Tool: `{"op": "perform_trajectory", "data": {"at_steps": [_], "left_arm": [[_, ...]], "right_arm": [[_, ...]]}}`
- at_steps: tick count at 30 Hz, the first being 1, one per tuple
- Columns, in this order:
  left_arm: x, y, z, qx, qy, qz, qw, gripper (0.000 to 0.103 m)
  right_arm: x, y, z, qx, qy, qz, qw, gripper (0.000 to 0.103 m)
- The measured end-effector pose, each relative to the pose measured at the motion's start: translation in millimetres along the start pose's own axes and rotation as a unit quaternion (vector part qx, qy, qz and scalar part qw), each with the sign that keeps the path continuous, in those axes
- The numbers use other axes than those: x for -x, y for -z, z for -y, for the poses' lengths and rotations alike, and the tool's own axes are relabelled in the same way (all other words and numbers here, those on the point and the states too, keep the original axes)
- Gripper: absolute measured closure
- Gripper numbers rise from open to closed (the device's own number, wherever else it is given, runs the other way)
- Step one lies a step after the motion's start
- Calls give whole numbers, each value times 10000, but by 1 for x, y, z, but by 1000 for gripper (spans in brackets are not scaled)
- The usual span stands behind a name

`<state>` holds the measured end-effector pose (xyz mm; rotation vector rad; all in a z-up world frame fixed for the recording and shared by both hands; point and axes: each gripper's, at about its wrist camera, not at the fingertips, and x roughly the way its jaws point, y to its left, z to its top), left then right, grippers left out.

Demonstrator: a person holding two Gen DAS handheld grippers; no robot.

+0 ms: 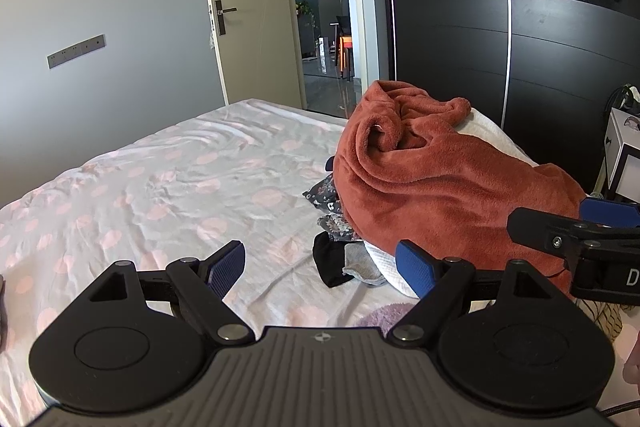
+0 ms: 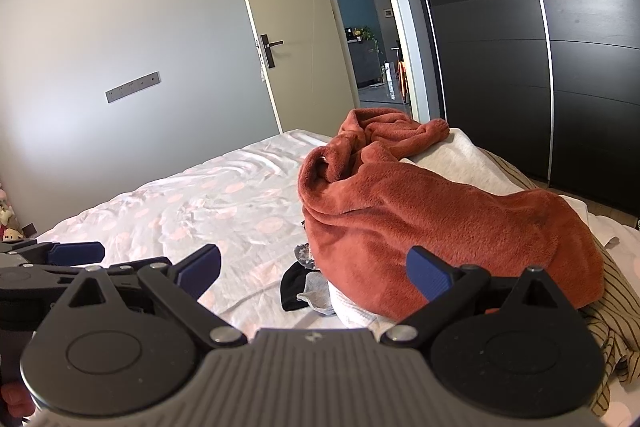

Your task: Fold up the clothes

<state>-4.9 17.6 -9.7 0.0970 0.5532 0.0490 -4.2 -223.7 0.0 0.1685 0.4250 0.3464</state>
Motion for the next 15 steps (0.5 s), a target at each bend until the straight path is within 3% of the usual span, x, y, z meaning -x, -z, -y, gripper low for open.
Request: {"op": "perform_trajectory", "data": {"at_steps": [15], "left_arm": [[-28,3,-7,169,-40,-268,9995,20]], "right_arm": [[-19,2,3,283,82,-119,9995,3]]}}
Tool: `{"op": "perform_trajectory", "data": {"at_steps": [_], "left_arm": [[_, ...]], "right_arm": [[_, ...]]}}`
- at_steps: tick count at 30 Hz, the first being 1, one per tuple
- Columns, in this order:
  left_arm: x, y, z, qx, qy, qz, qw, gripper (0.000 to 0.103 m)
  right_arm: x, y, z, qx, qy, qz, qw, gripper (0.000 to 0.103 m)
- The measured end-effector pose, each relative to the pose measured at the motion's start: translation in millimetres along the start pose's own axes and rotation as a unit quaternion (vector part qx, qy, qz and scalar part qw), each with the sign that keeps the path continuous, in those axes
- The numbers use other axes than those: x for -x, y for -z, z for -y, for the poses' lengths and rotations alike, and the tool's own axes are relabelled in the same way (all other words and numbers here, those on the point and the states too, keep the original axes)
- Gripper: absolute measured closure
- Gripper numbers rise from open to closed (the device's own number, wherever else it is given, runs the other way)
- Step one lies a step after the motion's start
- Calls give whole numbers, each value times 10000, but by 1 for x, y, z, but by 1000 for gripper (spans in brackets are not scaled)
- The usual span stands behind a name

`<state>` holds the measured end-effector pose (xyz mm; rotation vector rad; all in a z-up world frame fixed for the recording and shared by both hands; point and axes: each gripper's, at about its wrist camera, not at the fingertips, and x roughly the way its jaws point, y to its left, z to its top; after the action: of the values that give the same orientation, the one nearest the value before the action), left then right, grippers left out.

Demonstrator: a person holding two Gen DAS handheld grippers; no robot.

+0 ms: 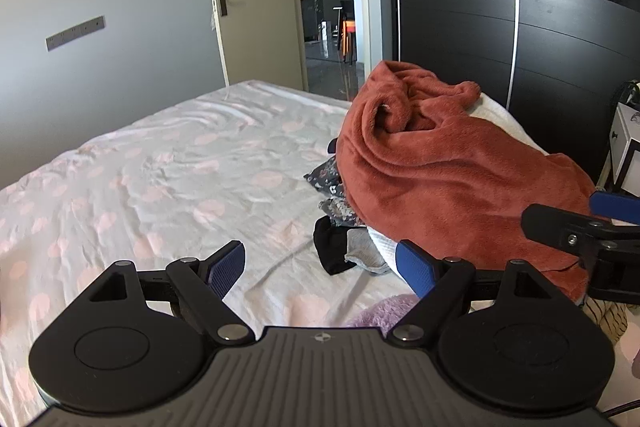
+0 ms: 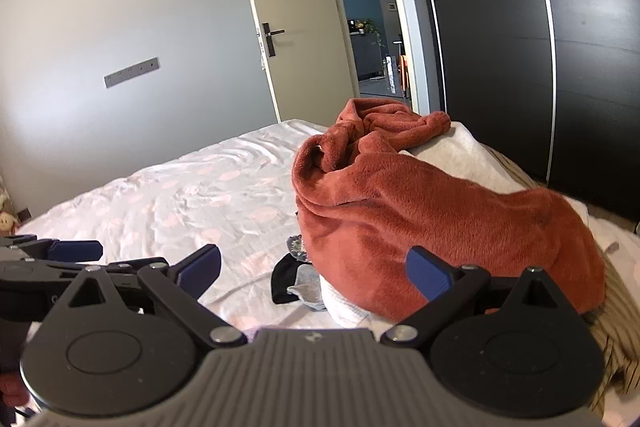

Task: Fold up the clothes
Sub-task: 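Close both grippers on the rust-orange fleece garment and lift it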

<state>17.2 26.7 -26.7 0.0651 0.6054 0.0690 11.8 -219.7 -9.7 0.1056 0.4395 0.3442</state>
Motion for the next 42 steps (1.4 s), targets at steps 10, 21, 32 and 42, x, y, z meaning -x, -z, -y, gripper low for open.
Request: {"op": "perform_trajectory", "data": {"at_steps": [10,21,32,42], "left_arm": [[-55,-19,-4,-104,181,-483,9986,20],[-132,-45,10,-396,397,-914,9942,20],[-158,-58,14,-499,426,-1065,9921,21],[-144,-65,7,-431,424,-989,9933,21]], "right_arm": [[-51,-13,14,499,318,-66,9982,3],[-122,-41,28,1044,539,-126,9930,3],[-168,-49,29,1416,763,-453,9859,49],[-149,-64,10,1630,662,-266,9840,102]]}}
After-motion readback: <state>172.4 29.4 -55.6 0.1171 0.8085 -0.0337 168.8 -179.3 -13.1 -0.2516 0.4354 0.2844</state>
